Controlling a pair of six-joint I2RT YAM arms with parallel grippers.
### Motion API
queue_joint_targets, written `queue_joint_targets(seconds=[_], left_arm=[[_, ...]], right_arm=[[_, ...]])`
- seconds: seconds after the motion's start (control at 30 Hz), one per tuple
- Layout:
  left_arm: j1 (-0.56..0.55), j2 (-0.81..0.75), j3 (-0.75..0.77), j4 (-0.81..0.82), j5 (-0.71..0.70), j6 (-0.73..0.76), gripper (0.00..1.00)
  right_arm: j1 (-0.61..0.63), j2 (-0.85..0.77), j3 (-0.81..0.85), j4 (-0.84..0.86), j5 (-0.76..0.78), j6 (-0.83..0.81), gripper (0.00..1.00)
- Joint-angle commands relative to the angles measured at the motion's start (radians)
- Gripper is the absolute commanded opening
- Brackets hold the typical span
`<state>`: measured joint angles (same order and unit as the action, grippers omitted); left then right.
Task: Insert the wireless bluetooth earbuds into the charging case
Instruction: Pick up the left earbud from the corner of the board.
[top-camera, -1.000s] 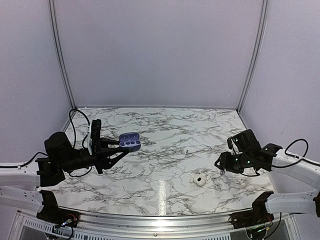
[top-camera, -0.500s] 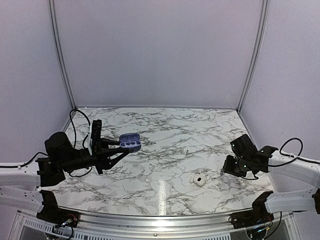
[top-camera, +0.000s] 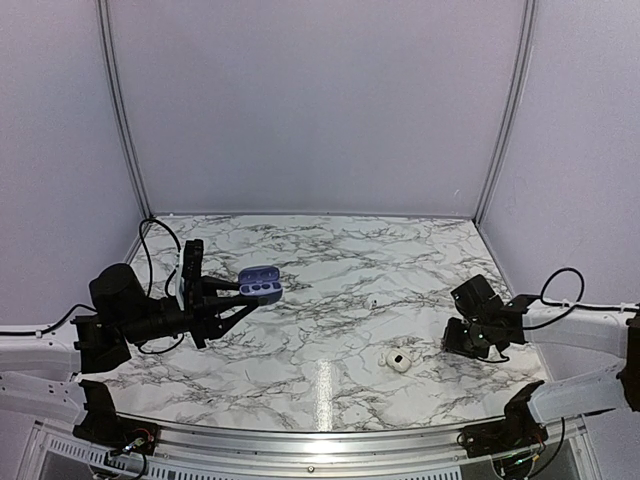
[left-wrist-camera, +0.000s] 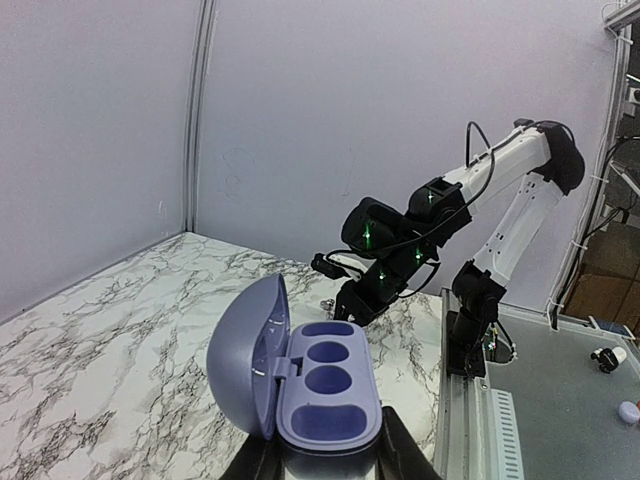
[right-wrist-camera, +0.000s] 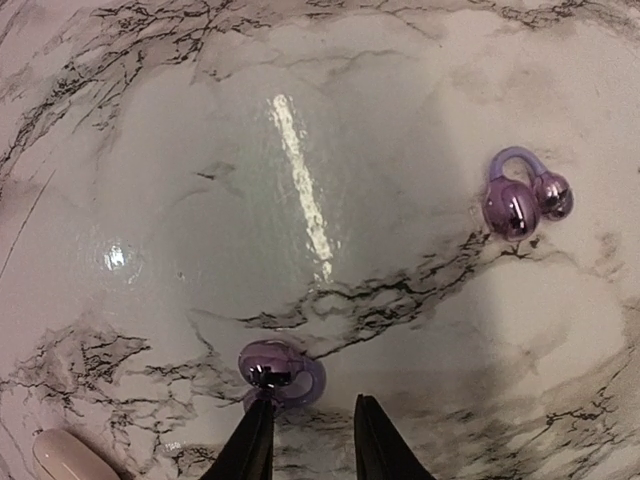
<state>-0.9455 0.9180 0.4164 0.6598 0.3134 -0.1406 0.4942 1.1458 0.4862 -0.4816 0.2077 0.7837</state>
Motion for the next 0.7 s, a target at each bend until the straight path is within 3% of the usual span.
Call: queue_joint_targets(seconds=[0.0,0.4,0.67], left_arm=[[-0.004,-0.003,0.000,0.018,0.009,0.017,0.09],[-0.004,-0.010,-0.011,0.018,0.003,0.027,0.09],[-0.004,-0.007,-0.013,0.019,0.001,0.031,0.09]], right_arm=[[-0.009,0.046,0.004,0.065,0.029,-0.015,0.29],[-0.017,0.129,0.012,0.156,0.005,-0.061,0.28],[-0.026,0.152,0.029,0.200,-0.009,-0.126,0.14]])
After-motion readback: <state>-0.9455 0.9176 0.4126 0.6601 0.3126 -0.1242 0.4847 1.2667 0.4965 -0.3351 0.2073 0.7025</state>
